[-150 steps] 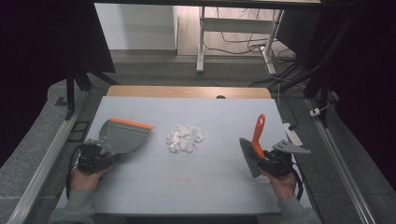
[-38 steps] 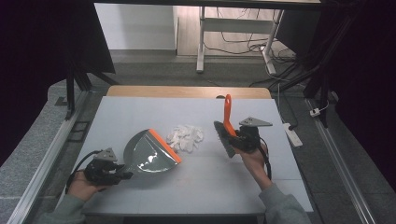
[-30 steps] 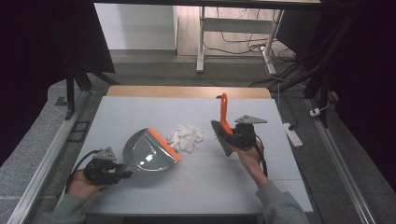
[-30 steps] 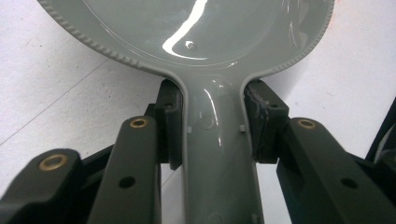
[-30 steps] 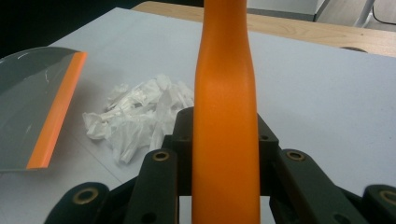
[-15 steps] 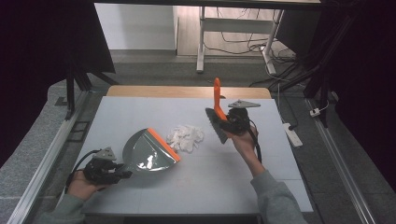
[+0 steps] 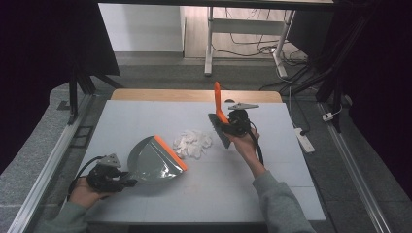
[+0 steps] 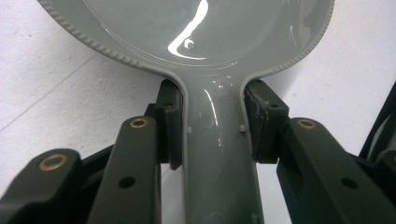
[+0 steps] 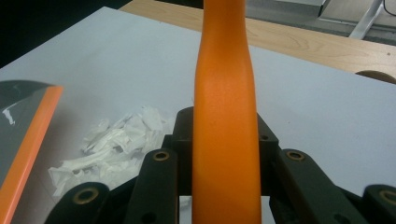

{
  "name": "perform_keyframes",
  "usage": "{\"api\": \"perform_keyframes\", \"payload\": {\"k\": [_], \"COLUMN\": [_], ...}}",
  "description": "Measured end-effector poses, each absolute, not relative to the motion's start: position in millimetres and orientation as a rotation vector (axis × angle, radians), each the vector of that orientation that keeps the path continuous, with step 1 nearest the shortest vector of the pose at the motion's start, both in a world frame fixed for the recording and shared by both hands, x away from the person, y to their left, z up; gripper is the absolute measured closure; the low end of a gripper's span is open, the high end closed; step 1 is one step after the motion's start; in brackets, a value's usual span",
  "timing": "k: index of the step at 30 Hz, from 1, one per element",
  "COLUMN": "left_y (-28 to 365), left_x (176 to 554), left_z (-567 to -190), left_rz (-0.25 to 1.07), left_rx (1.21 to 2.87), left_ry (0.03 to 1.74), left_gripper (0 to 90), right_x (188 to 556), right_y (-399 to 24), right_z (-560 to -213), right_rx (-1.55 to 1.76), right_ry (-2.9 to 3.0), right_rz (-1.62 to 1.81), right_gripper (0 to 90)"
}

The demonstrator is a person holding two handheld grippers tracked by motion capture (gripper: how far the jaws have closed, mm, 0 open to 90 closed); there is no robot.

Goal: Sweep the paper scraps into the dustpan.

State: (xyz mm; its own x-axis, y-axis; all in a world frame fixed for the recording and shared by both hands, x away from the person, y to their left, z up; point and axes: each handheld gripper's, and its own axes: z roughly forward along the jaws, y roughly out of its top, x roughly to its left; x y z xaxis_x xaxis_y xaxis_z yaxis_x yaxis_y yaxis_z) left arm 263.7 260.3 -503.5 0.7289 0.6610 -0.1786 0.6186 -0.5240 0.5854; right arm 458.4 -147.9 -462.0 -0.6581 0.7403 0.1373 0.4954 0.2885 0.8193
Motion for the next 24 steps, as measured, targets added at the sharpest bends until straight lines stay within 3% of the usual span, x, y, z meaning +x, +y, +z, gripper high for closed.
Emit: {"api": "perform_keyframes", "payload": {"k": [24], "left_y": [251], "left_x": [271], "left_z": [-514], "left_rz": [0.020], "left_rx": [2.356], "left_ry": [0.956], "left_gripper": [61.7], "right_x": [476], "right_y": [-122], "right_z": [-483], "right_rx": [1.153], "right_ry": [2.398], "right_rz": [1.205], "right_gripper": [70.3]}}
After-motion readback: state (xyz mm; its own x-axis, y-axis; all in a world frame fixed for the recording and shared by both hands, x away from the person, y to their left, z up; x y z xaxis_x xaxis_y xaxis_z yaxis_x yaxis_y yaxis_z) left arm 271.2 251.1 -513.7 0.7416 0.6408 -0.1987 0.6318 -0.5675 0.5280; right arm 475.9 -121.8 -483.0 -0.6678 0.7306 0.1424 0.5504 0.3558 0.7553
